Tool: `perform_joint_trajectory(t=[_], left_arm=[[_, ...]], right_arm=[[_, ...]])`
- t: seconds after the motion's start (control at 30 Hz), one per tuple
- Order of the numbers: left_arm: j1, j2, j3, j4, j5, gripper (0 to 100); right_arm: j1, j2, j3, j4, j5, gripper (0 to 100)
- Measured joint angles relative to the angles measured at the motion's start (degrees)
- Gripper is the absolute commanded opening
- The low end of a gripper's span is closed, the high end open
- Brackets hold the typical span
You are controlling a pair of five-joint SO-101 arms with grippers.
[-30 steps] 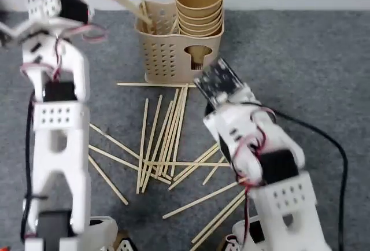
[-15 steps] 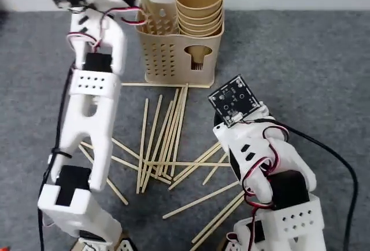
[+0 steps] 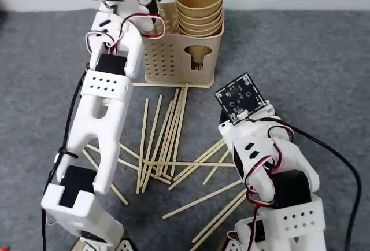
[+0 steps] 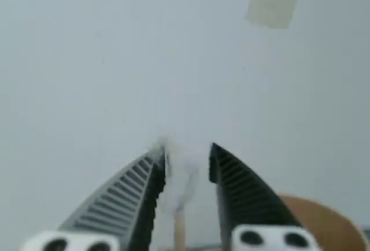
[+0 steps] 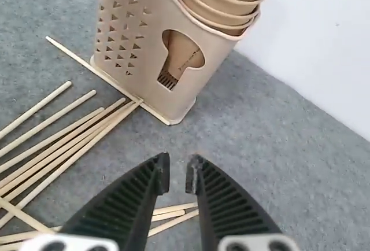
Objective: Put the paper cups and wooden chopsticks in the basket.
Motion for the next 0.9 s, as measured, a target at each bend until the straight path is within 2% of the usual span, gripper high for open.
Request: perform_joint_trajectory(t=[0.2, 0.3, 0.5, 0.6, 0.73, 0.83, 0.9], left_arm=[[-1.0, 0.0, -6.0, 7.2, -1.3, 23], [-3.3, 0.0, -12.3, 14.2, -1.3, 21], [-11.9, 0.0, -18.6, 38.7, -1.3, 20], [-15.9, 0.0, -18.6, 52.5, -1.3, 20], [-20.4, 0.0, -18.6, 71.6, -1.2, 21], [-21.5, 0.0, -18.6, 85.8, -1.2, 21], [-22.2, 0.0, -18.5, 90.5, -1.2, 21]], right_arm=[[0.0, 0.0, 0.0, 0.0, 0.0, 7.6], [-0.1, 0.0, 0.0, 0.0, 0.0, 7.6], [-5.5, 0.1, 0.3, -0.8, 0.0, 7.6], [-8.7, 2.4, 1.1, -6.5, 0.0, 7.6], [-10.4, 13.0, 1.1, -15.9, -0.4, 7.6], [-11.3, 21.5, 1.1, -19.5, -5.0, 7.6], [-12.2, 27.5, 0.1, -20.0, -9.2, 8.0]])
